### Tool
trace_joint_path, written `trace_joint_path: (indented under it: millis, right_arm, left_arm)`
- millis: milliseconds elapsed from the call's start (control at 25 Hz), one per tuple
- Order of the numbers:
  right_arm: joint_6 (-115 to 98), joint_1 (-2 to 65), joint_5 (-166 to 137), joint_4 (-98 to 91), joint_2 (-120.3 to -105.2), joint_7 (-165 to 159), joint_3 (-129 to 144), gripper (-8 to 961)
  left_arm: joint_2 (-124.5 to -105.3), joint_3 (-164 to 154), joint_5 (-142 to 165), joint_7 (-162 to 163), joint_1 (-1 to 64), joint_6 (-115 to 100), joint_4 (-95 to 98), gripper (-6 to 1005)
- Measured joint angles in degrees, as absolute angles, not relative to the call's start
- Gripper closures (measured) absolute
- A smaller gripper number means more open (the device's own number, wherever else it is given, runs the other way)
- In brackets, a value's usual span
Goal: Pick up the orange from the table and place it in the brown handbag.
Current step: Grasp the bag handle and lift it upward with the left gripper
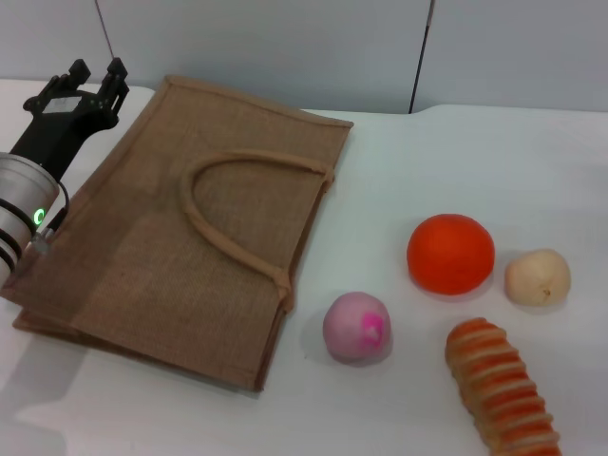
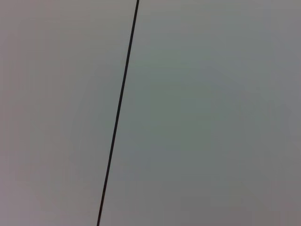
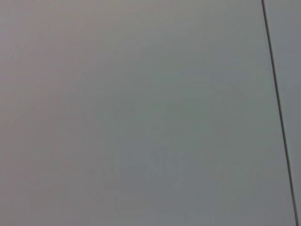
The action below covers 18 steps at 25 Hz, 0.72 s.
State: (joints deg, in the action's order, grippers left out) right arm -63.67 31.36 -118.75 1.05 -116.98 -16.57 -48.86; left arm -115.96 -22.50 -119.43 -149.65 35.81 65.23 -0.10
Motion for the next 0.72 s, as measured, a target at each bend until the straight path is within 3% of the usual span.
trace_joint_path:
  millis: [440, 720]
  right_arm:
    - [-63.6, 31.3, -118.7, 1.1, -116.98, -16.5, -48.6, 78]
    - [-63.6, 31.2, -118.7, 0.7, -116.98, -16.6, -48.4, 82]
  left_arm:
    - [-115.7, -22.6, -117.5, -146.1, 35.9, 65.2, 0.1, 474]
    - [-114.97, -22.7, -99.7, -116.3, 35.9, 64.5, 10.9, 474]
